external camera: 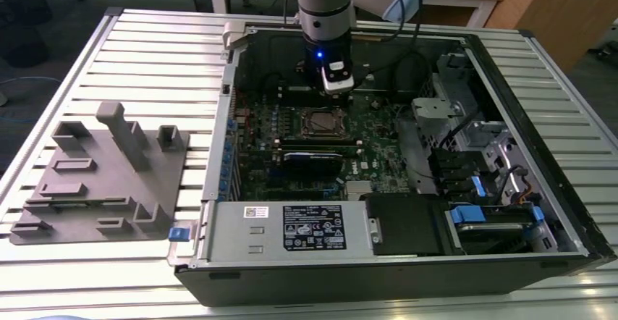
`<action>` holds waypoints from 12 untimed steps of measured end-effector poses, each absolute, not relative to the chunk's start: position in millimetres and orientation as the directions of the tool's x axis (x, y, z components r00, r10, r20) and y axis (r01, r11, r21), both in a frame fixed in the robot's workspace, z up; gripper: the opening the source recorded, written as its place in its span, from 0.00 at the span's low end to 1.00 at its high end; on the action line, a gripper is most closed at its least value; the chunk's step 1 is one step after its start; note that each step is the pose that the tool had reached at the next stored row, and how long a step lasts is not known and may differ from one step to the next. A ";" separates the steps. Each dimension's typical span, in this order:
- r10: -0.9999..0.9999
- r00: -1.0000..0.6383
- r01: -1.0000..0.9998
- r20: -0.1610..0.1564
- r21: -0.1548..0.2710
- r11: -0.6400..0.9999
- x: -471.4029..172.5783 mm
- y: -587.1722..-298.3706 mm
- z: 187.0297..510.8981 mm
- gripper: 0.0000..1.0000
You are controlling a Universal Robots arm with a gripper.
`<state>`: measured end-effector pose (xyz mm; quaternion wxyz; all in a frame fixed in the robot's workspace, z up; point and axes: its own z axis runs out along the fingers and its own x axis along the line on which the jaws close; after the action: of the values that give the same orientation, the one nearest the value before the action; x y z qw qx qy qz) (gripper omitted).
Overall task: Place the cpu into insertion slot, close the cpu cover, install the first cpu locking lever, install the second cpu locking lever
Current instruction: 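Install the first cpu locking lever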
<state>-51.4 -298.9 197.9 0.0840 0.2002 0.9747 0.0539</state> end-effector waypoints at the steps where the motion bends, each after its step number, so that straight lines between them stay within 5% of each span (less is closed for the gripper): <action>1: 0.399 -0.906 0.381 -0.142 0.138 0.914 -51.4 -298.9 197.5 0.11; 12: 0.399 -0.906 0.381 -0.142 0.138 0.914 -51.4 -299.0 196.6 0.11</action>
<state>-51.4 -299.0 196.6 0.0840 0.2001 0.9747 0.0537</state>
